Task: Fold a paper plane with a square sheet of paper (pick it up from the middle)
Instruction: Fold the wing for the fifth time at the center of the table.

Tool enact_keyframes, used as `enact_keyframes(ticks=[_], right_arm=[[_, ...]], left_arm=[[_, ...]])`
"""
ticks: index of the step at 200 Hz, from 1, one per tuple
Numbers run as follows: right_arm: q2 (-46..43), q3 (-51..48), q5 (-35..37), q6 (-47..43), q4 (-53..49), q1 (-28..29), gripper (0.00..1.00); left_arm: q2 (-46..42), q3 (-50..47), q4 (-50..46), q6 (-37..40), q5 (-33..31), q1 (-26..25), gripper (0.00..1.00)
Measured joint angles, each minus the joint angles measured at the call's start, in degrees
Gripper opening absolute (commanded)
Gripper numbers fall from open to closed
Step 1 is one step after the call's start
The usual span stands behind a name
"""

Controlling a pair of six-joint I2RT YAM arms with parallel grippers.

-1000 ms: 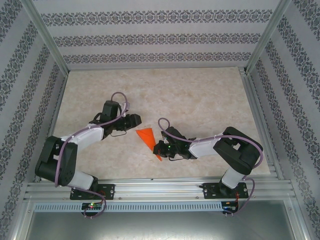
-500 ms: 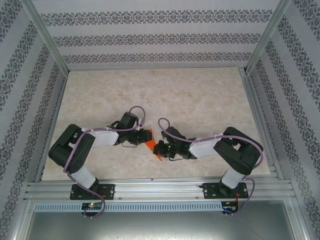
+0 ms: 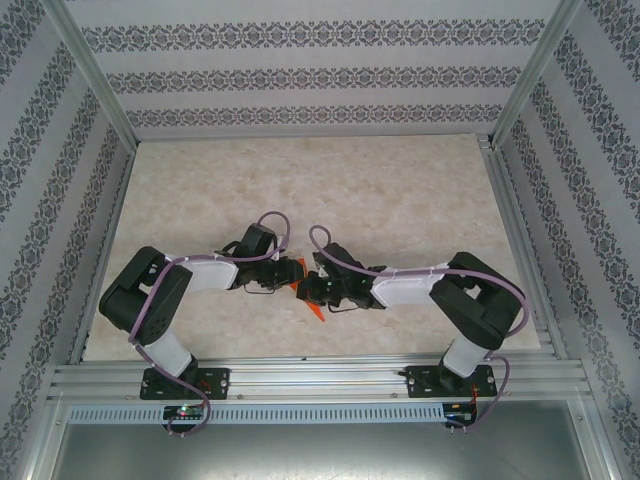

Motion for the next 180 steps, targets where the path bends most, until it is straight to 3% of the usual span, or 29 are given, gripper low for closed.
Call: enact_keyframes(ticks=[39,80,180], right_arm=[[5.2,0.9,0.7,0.2,1.4,-0.2,0.07],[4.9,-0.3,0.8,0.6,3.3,-0.1,0.10],[-6.9,-14.3,1.9,2.4,6.6,2.9,0.14]], left_arm=[[0.0,0.0,0.1,-0.3,0.0,0.0,0.32],[0.1,-0.2,0.3,-1.3,-0.7,0.0,0.29],[0.7,-0.2,0.4,-2.6,-0.7,0.4,0.26]])
